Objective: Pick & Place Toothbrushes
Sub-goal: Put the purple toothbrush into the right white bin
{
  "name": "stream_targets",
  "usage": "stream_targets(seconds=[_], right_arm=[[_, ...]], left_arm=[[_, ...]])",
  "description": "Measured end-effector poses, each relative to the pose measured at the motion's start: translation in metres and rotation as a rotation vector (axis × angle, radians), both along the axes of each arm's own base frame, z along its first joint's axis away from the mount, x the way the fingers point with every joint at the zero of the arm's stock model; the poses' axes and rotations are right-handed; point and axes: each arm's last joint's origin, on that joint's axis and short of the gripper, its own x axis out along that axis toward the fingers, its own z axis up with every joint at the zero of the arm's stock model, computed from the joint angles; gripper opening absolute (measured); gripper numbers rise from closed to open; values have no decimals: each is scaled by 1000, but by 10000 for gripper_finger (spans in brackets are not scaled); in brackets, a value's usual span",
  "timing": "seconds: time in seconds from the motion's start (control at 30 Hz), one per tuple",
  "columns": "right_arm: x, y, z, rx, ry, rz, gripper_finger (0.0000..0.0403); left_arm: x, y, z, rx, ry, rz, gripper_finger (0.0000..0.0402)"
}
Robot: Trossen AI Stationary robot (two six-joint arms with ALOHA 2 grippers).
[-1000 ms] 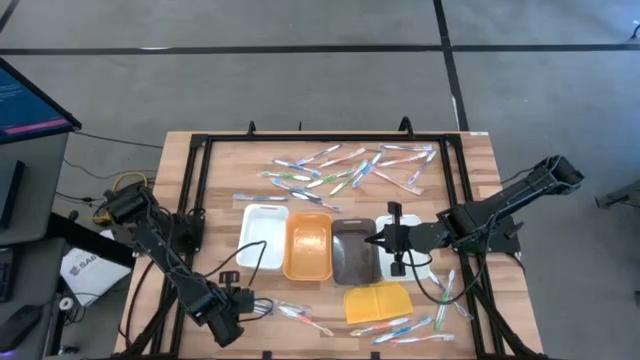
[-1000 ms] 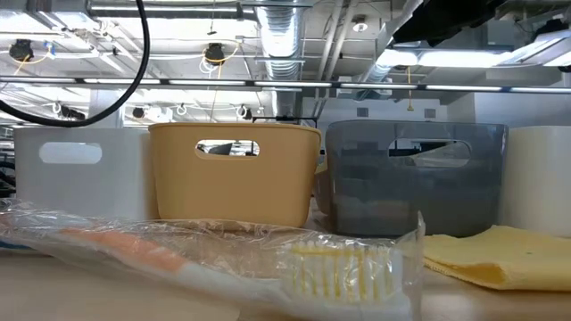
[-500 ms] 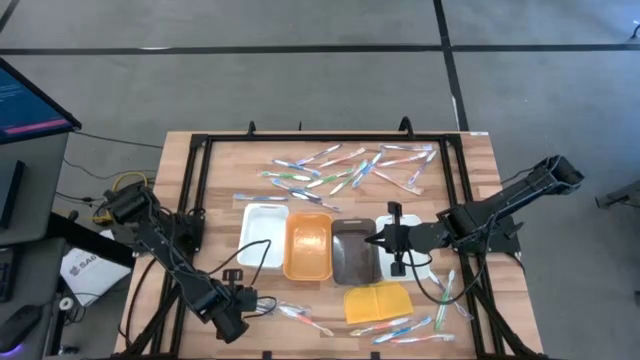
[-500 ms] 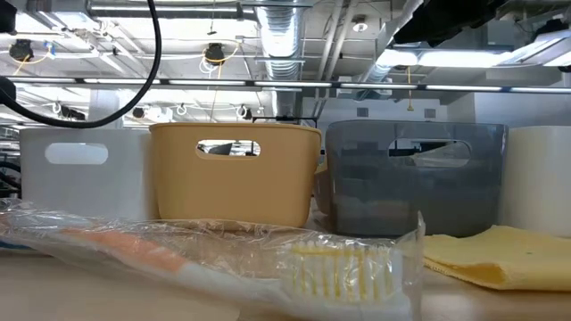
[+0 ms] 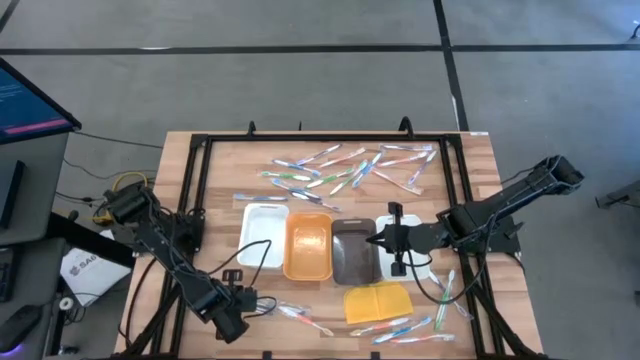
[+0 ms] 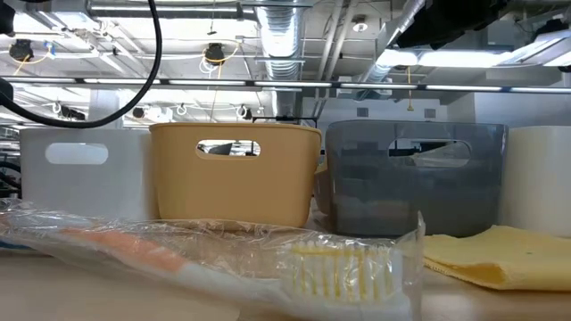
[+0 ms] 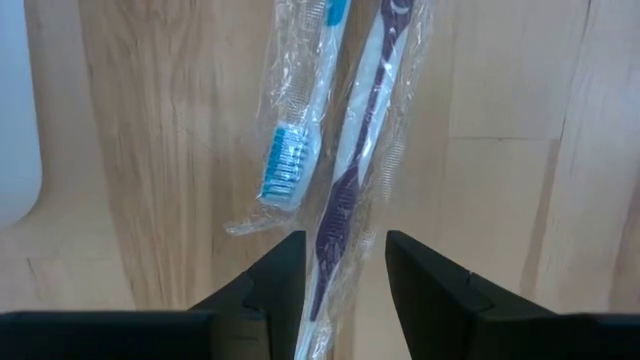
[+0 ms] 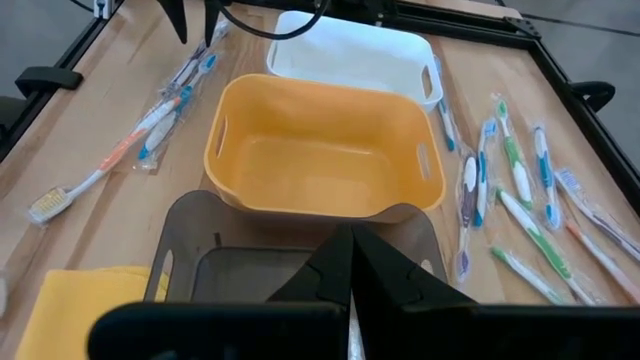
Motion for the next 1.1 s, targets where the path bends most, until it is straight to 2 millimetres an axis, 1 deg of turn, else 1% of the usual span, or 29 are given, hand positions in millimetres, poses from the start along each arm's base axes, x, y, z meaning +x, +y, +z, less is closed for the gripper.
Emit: stream_targets(seconds=[0.2,0.4,0.47,0.6,0.67,0.77,1.1], right_arm=[[0,0,0,-1,2,0,0],[0,0,0,-2,2,0,0],[0,0,0,-2,2,1,0],[0,0,0,-4,2,2,0],[0,0,0,-3,2,2,0],[0,0,0,-4,2,2,0],[0,0,0,-4,2,2,0]], left_arm=[[-1,-3,-5,7,12,-7,136],[-1,-3,-5,1,13,-11,136],[-1,-3,-5,4,18,-57,136],[-5,-7,-5,-3,51,-271,136],[-6,-7,-5,0,53,-314,136],[-6,-7,-5,5,52,-344,136],[-6,-7,-5,7,47,-345,136]])
